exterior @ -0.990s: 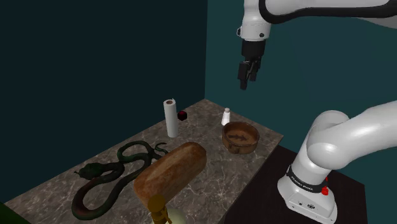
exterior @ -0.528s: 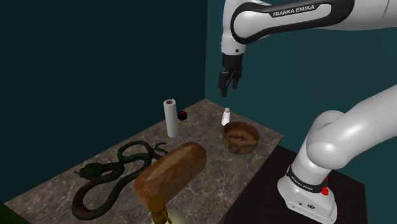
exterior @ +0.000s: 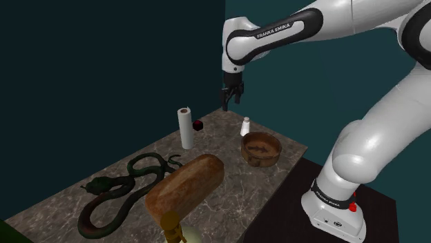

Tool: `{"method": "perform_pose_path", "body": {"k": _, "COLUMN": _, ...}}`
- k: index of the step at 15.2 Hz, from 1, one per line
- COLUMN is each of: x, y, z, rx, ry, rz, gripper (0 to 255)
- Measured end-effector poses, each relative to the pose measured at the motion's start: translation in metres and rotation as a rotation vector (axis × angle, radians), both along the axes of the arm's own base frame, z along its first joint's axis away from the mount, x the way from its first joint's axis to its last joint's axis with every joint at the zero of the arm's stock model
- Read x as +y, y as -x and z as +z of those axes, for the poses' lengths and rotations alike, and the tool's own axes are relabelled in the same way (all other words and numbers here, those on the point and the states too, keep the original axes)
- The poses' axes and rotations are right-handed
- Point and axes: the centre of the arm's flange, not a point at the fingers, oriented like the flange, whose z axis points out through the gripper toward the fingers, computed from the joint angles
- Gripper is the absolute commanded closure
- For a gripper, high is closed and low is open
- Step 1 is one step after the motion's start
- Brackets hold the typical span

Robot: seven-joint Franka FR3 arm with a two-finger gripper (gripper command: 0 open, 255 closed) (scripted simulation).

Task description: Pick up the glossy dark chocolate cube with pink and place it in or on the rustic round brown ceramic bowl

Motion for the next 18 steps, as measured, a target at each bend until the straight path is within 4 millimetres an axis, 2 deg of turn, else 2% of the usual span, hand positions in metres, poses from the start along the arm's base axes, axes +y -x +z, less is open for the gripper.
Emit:
{"method": "perform_pose_path", "body": {"k": 9, "x": -0.002, "y": -0.094, "z": -0.07, "rx": -0.013, "ry": -0.021, "rz": -0.033, "gripper": 0}}
{"method": "perform_pose_path", "body": {"k": 18, "x": -0.016, "y": -0.187, "z": -0.138, "rx": -0.025, "ry": -0.041, "rz": -0.066, "gripper": 0}}
